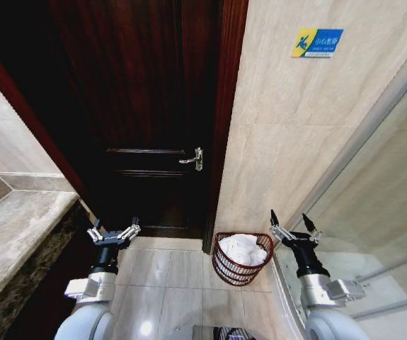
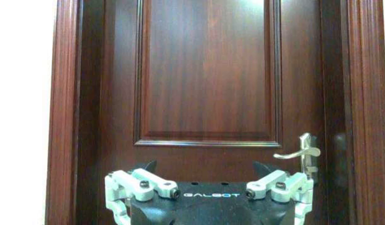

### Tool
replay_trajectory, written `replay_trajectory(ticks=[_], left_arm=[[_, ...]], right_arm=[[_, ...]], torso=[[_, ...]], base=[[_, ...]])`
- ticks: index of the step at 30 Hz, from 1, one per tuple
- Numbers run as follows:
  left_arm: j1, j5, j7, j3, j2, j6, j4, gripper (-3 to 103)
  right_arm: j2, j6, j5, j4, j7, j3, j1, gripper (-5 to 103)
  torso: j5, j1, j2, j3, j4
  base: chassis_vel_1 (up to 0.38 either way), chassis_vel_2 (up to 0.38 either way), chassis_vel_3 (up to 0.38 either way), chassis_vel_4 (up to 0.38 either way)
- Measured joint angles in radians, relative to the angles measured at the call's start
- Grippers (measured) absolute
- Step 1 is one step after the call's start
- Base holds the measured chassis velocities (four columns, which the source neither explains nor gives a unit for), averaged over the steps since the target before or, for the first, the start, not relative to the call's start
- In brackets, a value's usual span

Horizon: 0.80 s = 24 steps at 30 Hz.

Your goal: Discard the used towel into the hamper.

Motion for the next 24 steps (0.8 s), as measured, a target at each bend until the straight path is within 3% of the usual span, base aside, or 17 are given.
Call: replay_trajectory(ticks=[24], left_arm=[[-0.01,-0.004,0.0,-0.007,0.009,-0.001,0.003,100]], right_arm=[[-0.001,-0.003,-0.004,-0.003,0.0,-0.006,0.005,100]], torso=[[-0.0001,-0.004,-0.009,-0.005,0.0]], base=[[0.0,0.0,0.0,0.0]])
